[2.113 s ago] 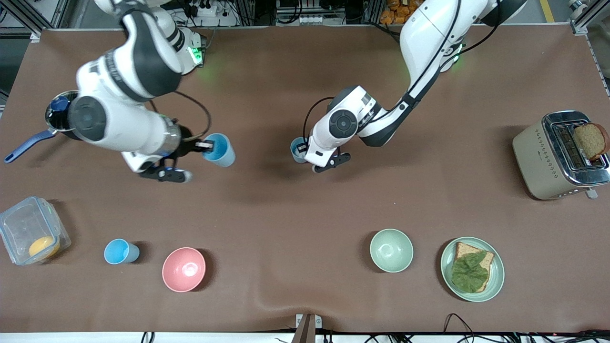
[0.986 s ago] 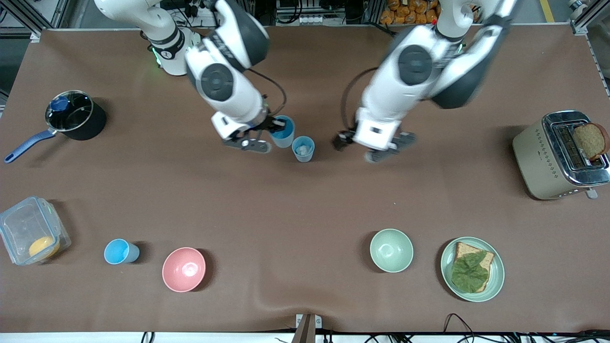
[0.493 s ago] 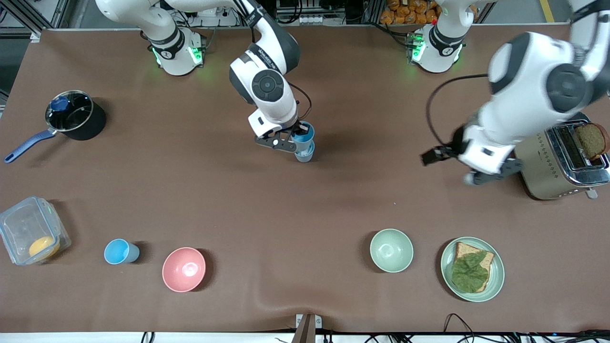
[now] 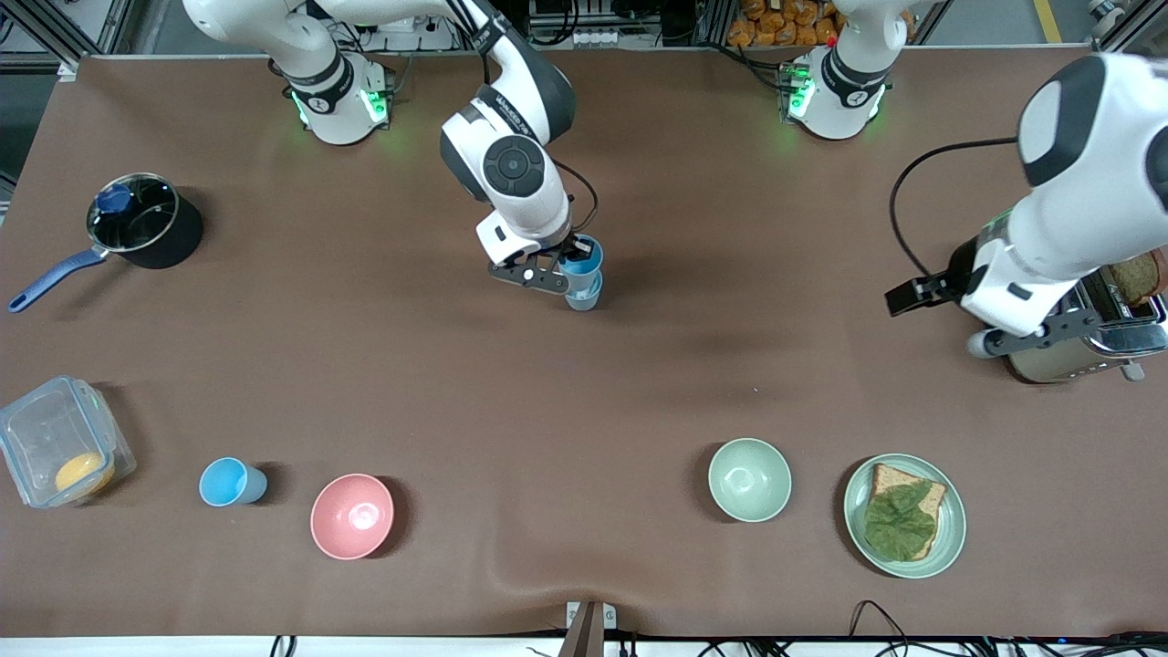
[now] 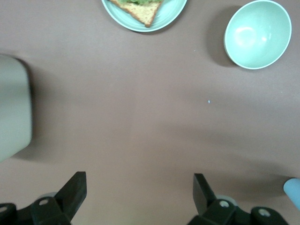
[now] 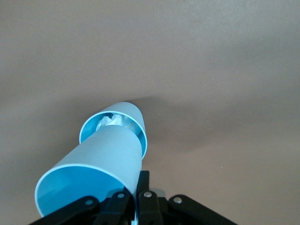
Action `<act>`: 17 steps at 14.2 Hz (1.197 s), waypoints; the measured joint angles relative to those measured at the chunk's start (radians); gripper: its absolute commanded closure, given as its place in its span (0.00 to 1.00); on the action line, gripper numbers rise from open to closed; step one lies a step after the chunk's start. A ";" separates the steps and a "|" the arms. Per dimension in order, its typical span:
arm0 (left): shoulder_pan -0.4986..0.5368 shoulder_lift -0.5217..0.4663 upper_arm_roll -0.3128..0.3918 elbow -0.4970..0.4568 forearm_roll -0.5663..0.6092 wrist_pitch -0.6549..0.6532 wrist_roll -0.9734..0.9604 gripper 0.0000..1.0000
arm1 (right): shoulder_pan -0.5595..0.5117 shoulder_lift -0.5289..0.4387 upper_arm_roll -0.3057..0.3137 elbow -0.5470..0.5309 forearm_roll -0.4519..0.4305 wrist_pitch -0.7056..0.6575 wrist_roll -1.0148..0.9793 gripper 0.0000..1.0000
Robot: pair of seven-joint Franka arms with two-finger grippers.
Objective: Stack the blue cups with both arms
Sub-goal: 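Lower the right gripper's cup into the placed cup while the left gripper withdraws, then open the right gripper and lift it off the stacked cups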
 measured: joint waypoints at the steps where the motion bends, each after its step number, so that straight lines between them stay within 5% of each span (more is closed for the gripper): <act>1: 0.003 -0.004 0.000 0.026 0.000 -0.039 0.000 0.00 | 0.004 0.004 0.001 0.000 0.000 0.001 0.001 1.00; 4: 0.008 -0.024 0.000 0.095 0.001 -0.144 0.000 0.00 | 0.016 0.014 0.001 0.001 0.000 0.005 0.004 0.96; 6: 0.024 -0.047 -0.004 0.117 0.001 -0.173 0.020 0.00 | 0.016 0.022 0.001 0.007 0.000 0.005 0.004 0.00; 11: 0.025 -0.118 0.033 0.123 0.001 -0.183 0.166 0.00 | 0.009 0.021 -0.016 0.042 -0.034 -0.013 0.003 0.00; 15: -0.162 -0.130 0.256 0.123 0.001 -0.185 0.227 0.00 | -0.119 -0.069 -0.070 0.076 -0.102 -0.166 -0.206 0.00; 17: -0.188 -0.130 0.283 0.123 0.001 -0.185 0.228 0.00 | -0.224 -0.123 -0.085 0.076 -0.106 -0.217 -0.368 0.00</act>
